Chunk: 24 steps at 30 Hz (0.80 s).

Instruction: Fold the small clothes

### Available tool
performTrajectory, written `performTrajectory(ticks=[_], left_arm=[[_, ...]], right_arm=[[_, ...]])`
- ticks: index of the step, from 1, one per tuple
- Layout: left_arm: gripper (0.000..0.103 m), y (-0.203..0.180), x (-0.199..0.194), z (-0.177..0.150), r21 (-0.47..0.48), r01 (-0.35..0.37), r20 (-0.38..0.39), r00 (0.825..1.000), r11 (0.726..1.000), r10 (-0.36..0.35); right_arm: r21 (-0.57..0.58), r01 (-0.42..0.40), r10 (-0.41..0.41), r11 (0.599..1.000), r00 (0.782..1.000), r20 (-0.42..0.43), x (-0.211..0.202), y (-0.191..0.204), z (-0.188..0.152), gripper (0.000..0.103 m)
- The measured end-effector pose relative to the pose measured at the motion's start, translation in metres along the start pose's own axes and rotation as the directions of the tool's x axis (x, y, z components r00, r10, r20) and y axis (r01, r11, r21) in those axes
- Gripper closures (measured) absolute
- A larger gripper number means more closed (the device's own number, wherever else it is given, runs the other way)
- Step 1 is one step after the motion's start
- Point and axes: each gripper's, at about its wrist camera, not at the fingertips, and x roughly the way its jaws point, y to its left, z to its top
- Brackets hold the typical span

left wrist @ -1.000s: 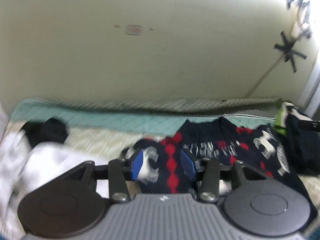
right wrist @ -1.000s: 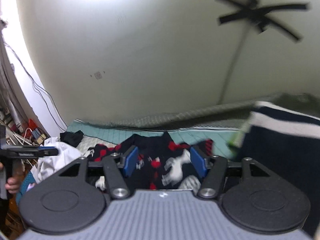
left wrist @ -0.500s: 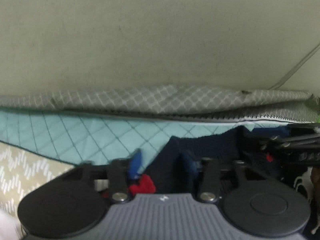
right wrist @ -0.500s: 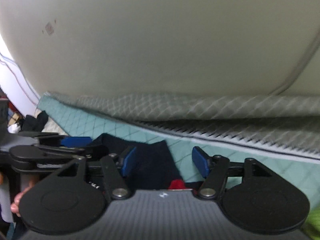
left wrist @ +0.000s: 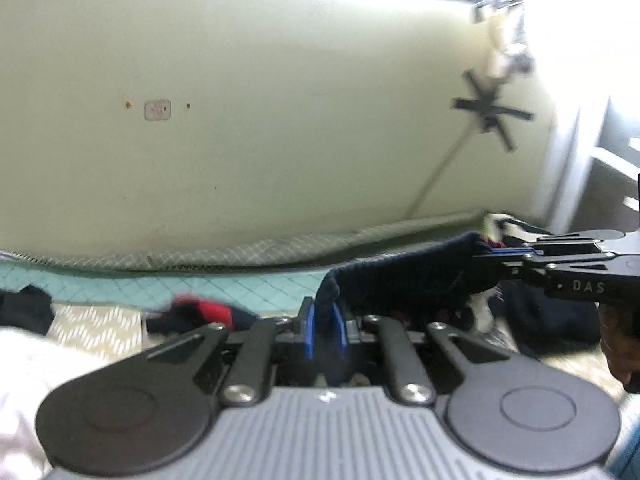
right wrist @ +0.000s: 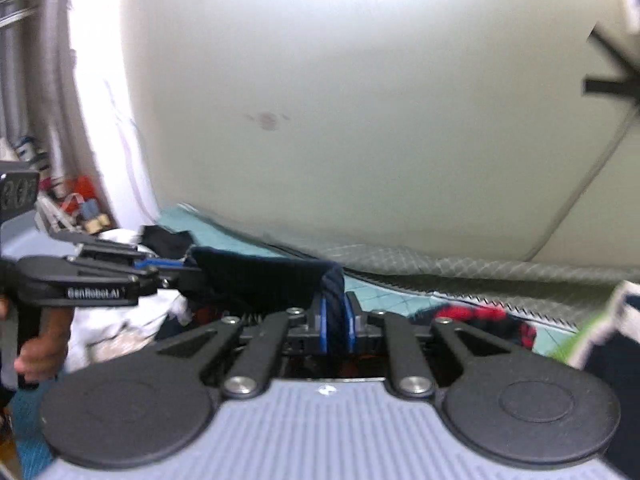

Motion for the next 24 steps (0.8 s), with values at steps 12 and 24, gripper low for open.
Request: performTrajectory(ticks=[12,24], left_arm=[[0.093,-0.048,-0.077,-0.121,-0.068,0.125,-0.074,0.989,0.990,-0.130],[0.053,-0.005,-0.135,-0.134,-0.104,0.139,0.012,0.990,0.985,-0.138]], right_arm=[[-0.013,0.071,-0.070,0.997,0.997,0.037,-0.112,0.062,-0.132,0.095],[0.105,0.072,-0.088,0.992,0.984,0.155,-0.158,0.049,-0.162,0.034]])
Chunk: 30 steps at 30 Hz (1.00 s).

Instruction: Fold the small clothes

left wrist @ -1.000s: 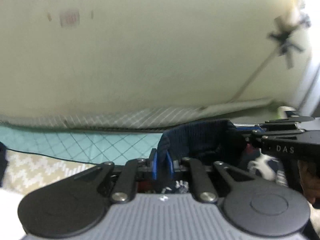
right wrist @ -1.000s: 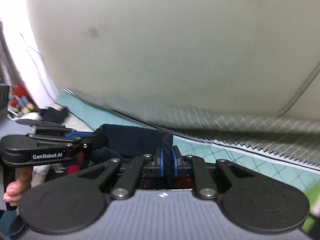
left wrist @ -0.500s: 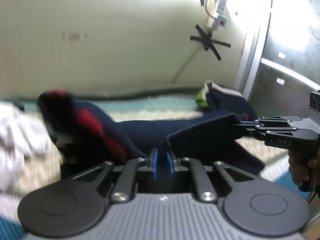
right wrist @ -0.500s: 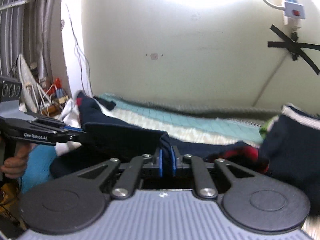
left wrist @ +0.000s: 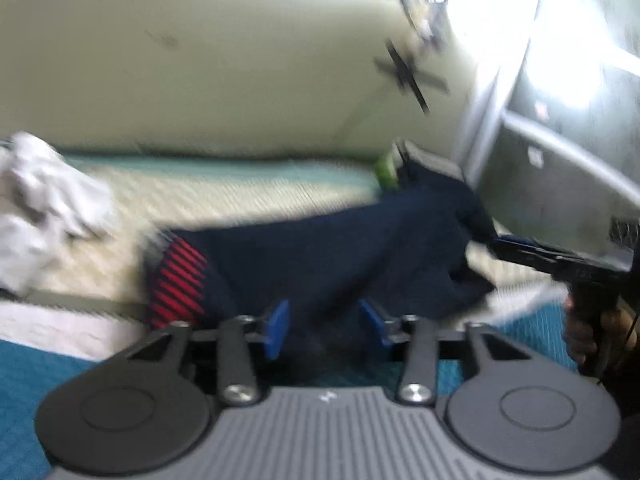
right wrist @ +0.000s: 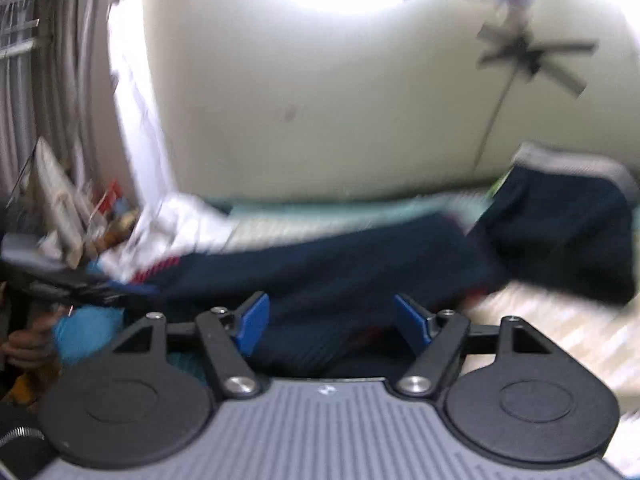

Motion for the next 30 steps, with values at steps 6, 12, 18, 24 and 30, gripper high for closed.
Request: performTrajectory(ticks=[6,12,18,24,30], left_arm=[[0.047,0.059,0.013,0.024,-0.158,-0.154,-0.022,0.988,0.975,0.153],[0.086,0.064,0.067,0.018,-0.137,-0.151,-0.112,0.984,0.979,0.136],[0.091,0.102,0.063,0.060,-0.204,-0.152,-0.035,0.988,0.967,0.148],[0.088,0.102,0.099,0.035,-0.150,-0.227,-0.148,0.967,0.962,0.205],[0.080,0.091,0.051,0.030,-0.149,-0.195,-0.056,0.981,0.969,0.188]], right_arm=[[0.231,0.127,-0.153,0.965,0.983,0.099,-0.007,-0.071,0.032,0.030],[0.290,0.141,-0.120,0.947,0.989,-0.088,0.058,-0.091,0.018,0.048],[0.324,0.091,-0.074,0.942,0.995,-0.064,0.046,-0.077,0.025,0.085],[0.282,0.202,-0.168,0.938,0.975,-0.143,0.050,-0.065,-0.001,0.078],[0.326,0.213,-0.218,0.921,0.976,-0.023,0.029,-0.074,0.015,0.045]])
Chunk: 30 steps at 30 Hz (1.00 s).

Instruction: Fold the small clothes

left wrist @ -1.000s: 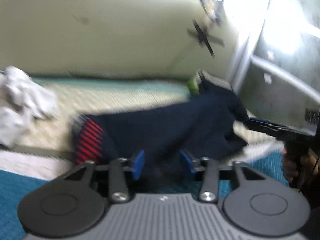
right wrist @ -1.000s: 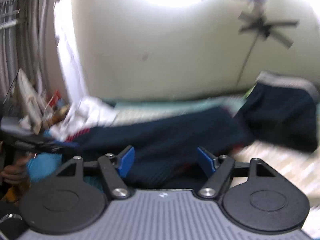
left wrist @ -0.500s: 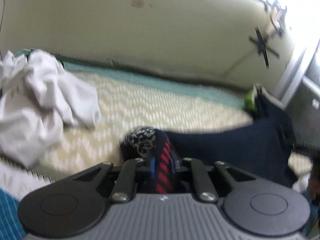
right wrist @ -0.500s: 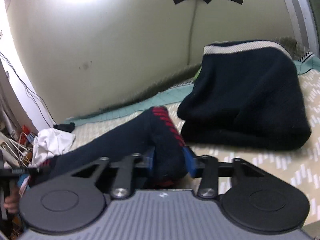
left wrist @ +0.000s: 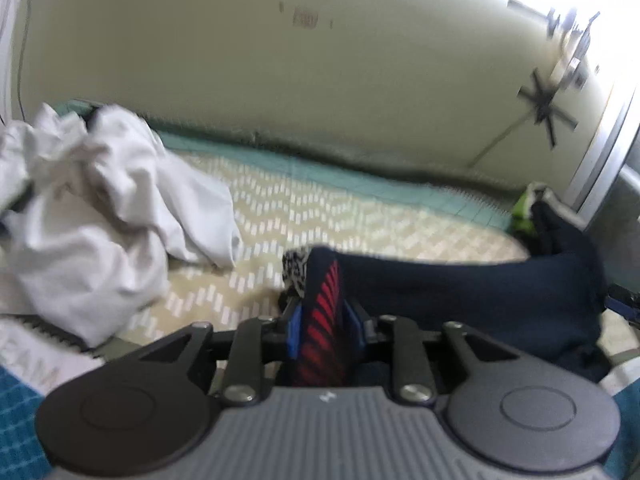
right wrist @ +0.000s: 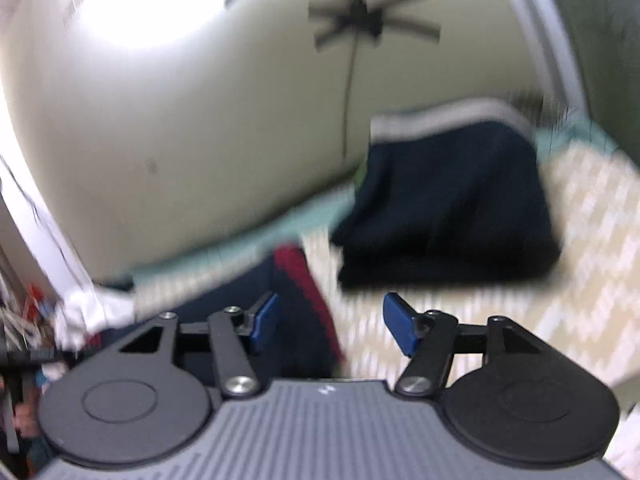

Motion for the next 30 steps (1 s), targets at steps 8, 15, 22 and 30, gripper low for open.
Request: performTrajectory(ticks=[8,15,22,30], left_arm=[[0.081,-0.043,-0.012,0.014,0.063,0.181,0.060,0.981,0.982,-0.184],[0.078,-0.068,0.081,0.005,0.084,0.133,-0.079,0.989,0.988,-0.127],[0.076,-0.073,0.104,0.010,0.119,0.057,-0.050,0.997,0.991,-0.051],[0.075,-0.057,0.077,0.008,-0.016,0.115,-0.037,0.993,0.993,-0.116]], right_arm=[[-0.231,-0.179,0.165,0.956,0.983,-0.080,0.033,0.082,0.003,0.048],[-0.351,-0.088,0.017,0.932,0.979,-0.201,0.111,0.104,-0.014,0.077],[-0.264,-0.032,-0.013,0.964,0.986,-0.167,0.143,0.078,-0.006,0.081],[-0.252,-0.058,0.022,0.966,0.989,-0.146,0.124,0.087,-0.006,0.059]])
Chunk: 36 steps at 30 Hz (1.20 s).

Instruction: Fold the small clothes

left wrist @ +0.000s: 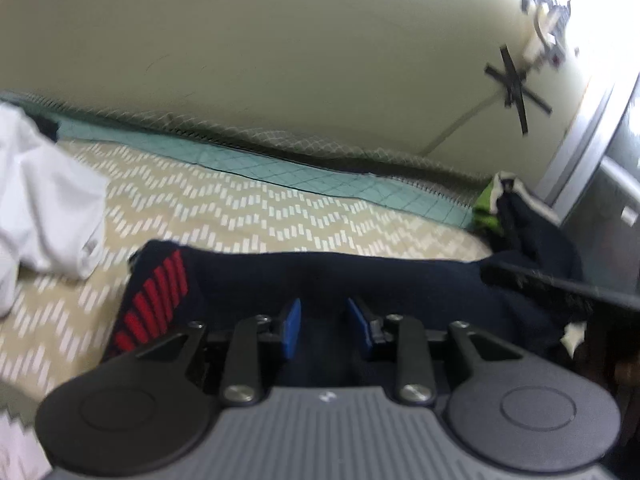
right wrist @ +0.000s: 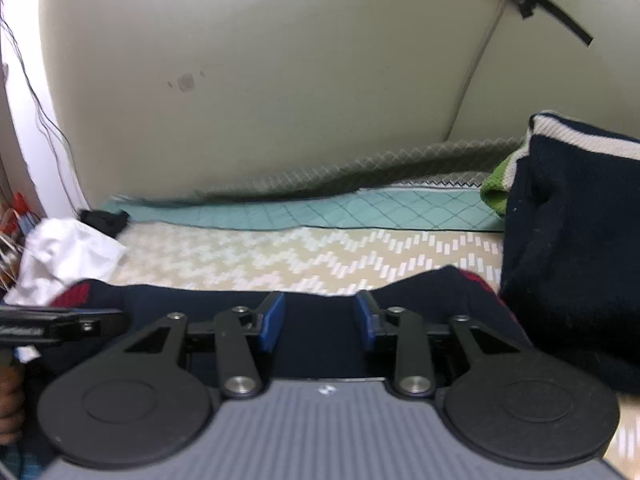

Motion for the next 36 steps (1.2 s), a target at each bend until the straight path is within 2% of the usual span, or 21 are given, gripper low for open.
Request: performTrajectory(ticks=[1,4,5,7,8,11,12,14,16,18,21,23,26,28,31,33,35,36], left_arm=[[0.075,0.000,-0.005,-0.001,-0.007,0.028,0.010,1.000,1.000,-0.028],[0.076,-0.013,-0.017,-0.007,0.020,0.109,0.028,0.994,0.994,-0.110],[0.076,-0.020,-0.017,-0.011,0.049,0.118,0.018,0.993,0.992,-0.119],[0.076,-0.032,-0.008,-0.020,0.101,0.105,-0.026,0.994,0.989,-0.103],[0.076,-0.034,0.002,-0.025,0.119,0.080,-0.061,0.995,0.990,-0.073],[0.077,-0.038,0.005,-0.034,0.165,0.052,-0.035,0.998,0.985,-0.047],[0.077,-0.038,0.004,-0.033,0.158,0.051,-0.041,0.998,0.986,-0.045],[0.076,-0.035,-0.001,-0.029,0.128,0.061,-0.057,0.997,0.990,-0.054],[0.074,-0.032,-0.008,-0.026,0.076,0.096,-0.059,0.994,0.993,-0.091],[0.074,-0.031,-0.012,-0.021,0.038,0.162,-0.051,0.986,0.986,-0.160],[0.074,-0.037,-0.007,-0.014,0.004,0.261,-0.062,0.964,0.965,-0.260],[0.074,-0.045,0.004,-0.015,0.002,0.275,-0.092,0.957,0.961,-0.274],[0.075,-0.048,0.016,-0.022,-0.002,0.267,-0.143,0.954,0.964,-0.265],[0.077,-0.044,0.019,-0.028,-0.005,0.258,-0.154,0.955,0.966,-0.255],[0.087,-0.038,0.019,-0.032,-0.012,0.248,-0.147,0.958,0.969,-0.247],[0.094,-0.036,0.021,-0.032,-0.024,0.232,-0.146,0.961,0.972,-0.233],[0.097,-0.032,0.022,-0.032,-0.037,0.223,-0.145,0.963,0.974,-0.226],[0.097,-0.031,0.024,-0.032,-0.041,0.223,-0.144,0.963,0.974,-0.227]], right_arm=[[-0.006,-0.032,0.032,0.999,0.999,0.019,-0.011,0.004,-0.004,0.055],[-0.073,-0.093,0.093,0.993,0.996,0.005,-0.033,0.019,-0.017,0.057],[-0.091,-0.094,0.093,0.991,0.996,-0.014,-0.035,0.022,-0.022,0.057],[-0.102,-0.060,0.053,0.993,0.996,-0.070,-0.031,0.020,-0.032,0.065],[-0.095,-0.065,0.059,0.993,0.997,-0.057,-0.031,0.015,-0.037,0.066],[0.002,-0.094,0.094,0.996,0.993,-0.064,-0.037,0.001,-0.033,0.068],[0.047,-0.105,0.108,0.993,0.992,-0.062,-0.043,-0.006,-0.030,0.066],[0.132,-0.119,0.121,0.984,0.993,-0.006,-0.062,-0.022,-0.029,0.058],[0.236,-0.119,0.106,0.964,0.992,0.065,-0.087,-0.046,-0.032,0.051],[0.348,-0.119,0.090,0.930,0.991,0.098,-0.106,-0.071,-0.039,0.047],[0.467,-0.111,0.093,0.877,0.994,0.060,-0.110,-0.097,-0.050,0.047],[0.502,-0.103,0.109,0.859,0.994,0.017,-0.104,-0.102,-0.057,0.047],[0.508,-0.113,0.137,0.854,0.991,-0.011,-0.092,-0.098,-0.061,0.041],[0.498,-0.105,0.126,0.861,0.992,-0.008,-0.084,-0.095,-0.059,0.042],[0.499,-0.129,0.149,0.857,0.989,0.000,-0.070,-0.090,-0.054,0.043],[0.477,-0.128,0.147,0.869,0.989,-0.004,-0.060,-0.080,-0.050,0.045],[0.474,-0.125,0.157,0.872,0.987,-0.030,-0.052,-0.071,-0.045,0.063],[0.495,-0.149,0.188,0.856,0.982,-0.031,-0.049,-0.069,-0.044,0.067]])
